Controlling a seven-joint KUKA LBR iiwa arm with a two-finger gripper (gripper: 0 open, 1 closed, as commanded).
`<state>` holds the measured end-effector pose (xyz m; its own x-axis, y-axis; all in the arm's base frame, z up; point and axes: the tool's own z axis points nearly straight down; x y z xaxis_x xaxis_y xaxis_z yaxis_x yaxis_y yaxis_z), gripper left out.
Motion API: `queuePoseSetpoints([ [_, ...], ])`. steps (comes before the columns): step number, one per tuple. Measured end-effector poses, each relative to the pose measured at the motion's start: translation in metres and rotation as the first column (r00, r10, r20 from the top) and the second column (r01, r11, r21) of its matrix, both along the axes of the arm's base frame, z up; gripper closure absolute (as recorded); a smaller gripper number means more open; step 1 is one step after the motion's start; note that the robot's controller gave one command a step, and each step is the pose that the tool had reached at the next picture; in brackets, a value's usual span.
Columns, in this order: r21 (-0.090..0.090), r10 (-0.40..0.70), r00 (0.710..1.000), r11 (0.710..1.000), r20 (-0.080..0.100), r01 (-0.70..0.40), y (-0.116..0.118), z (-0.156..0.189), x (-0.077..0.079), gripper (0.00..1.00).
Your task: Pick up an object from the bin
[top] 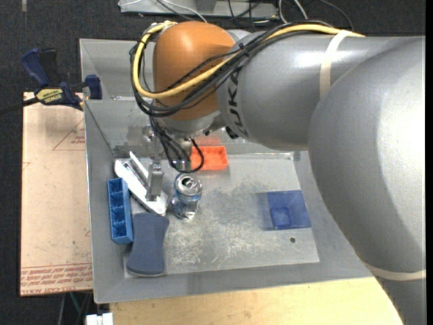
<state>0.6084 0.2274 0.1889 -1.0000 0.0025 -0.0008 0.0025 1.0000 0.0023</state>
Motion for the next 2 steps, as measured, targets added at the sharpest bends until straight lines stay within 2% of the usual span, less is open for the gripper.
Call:
queuePoseSetpoints([
  [1, 0.0, 0.0, 1.0, 1.0, 0.0, 0.0, 0.0, 0.0, 0.0, 0.0],
  [2, 0.001, -0.087, 0.996, 0.996, -0.002, 0.087, -0.049, -0.034, -0.017, 0.0],
])
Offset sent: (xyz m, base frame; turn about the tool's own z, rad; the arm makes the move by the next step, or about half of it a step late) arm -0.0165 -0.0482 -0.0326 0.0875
